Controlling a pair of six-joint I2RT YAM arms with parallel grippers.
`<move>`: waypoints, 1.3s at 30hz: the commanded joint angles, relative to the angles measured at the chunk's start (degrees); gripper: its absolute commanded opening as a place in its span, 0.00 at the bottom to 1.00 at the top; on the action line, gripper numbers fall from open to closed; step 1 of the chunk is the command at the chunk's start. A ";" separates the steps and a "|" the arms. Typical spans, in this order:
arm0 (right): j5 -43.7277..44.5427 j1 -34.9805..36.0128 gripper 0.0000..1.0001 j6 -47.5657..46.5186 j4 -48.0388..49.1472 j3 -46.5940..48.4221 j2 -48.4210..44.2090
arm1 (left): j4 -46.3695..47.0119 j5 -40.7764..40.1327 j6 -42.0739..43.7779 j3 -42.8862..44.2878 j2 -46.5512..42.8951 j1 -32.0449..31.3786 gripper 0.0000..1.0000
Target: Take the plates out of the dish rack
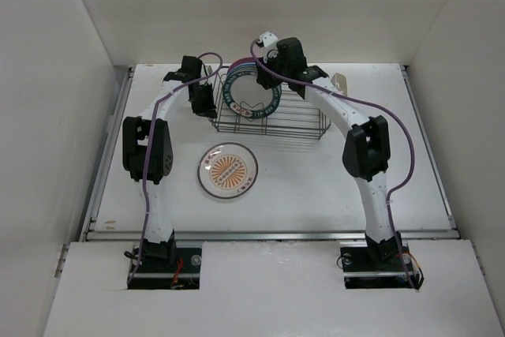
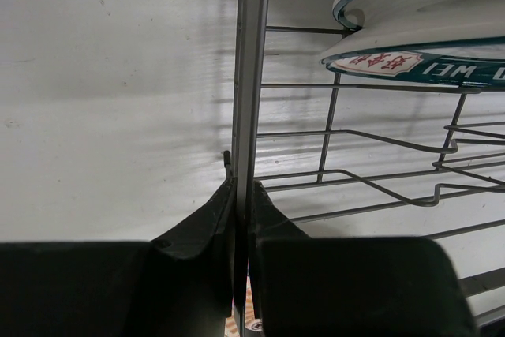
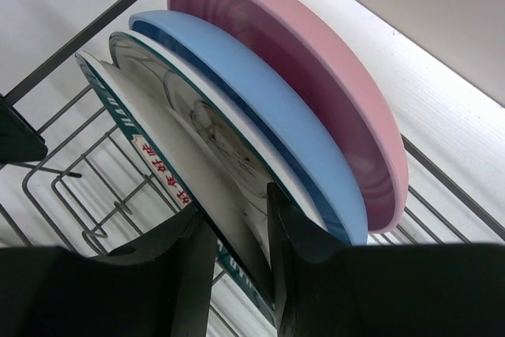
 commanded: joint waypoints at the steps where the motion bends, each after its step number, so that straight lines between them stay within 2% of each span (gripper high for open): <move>1: 3.57 0.38 0.00 2.81 0.76 1.69 -5.73 | -3.94 2.23 -4.66 1.33 -1.62 0.60 0.00; 9: 10.79 0.91 0.00 1.23 10.50 -2.17 -16.98 | -3.41 2.23 -5.72 1.86 -1.62 0.60 0.00; 14: 10.79 0.91 0.00 -0.88 9.02 -3.31 -20.32 | -3.41 1.61 -5.20 1.86 -1.62 0.60 0.00; 15: 10.09 0.91 0.00 -0.88 8.41 -4.01 -21.20 | -3.41 1.61 -5.20 1.86 -1.62 0.60 0.00; 20: -5.25 1.43 0.00 1.32 4.90 -13.92 -28.84 | -3.93 1.00 -2.92 4.14 -1.62 0.60 0.00; 22: -6.96 2.13 0.00 3.41 2.70 -17.54 -29.47 | -3.94 0.48 -2.21 4.67 -1.62 0.60 0.00; 23: -10.71 2.14 0.00 4.12 1.99 -20.69 -30.25 | -3.94 0.47 -2.21 5.28 -1.62 0.60 0.05; 28: -21.55 4.85 0.00 9.39 3.21 -30.02 -30.09 | -4.55 -0.67 -0.46 7.22 -2.14 0.60 0.15; 31: -21.03 8.10 0.00 11.16 6.20 -33.11 -27.03 | -4.55 -1.90 0.07 7.22 -2.67 0.60 0.17; 33: -21.03 9.60 0.00 11.95 6.21 -33.11 -24.56 | -4.55 -2.61 0.08 7.84 -3.20 0.60 0.22; 39: -13.74 12.68 0.00 14.06 9.02 -30.13 -16.91 | -4.55 -3.66 0.69 8.37 -5.13 0.60 0.30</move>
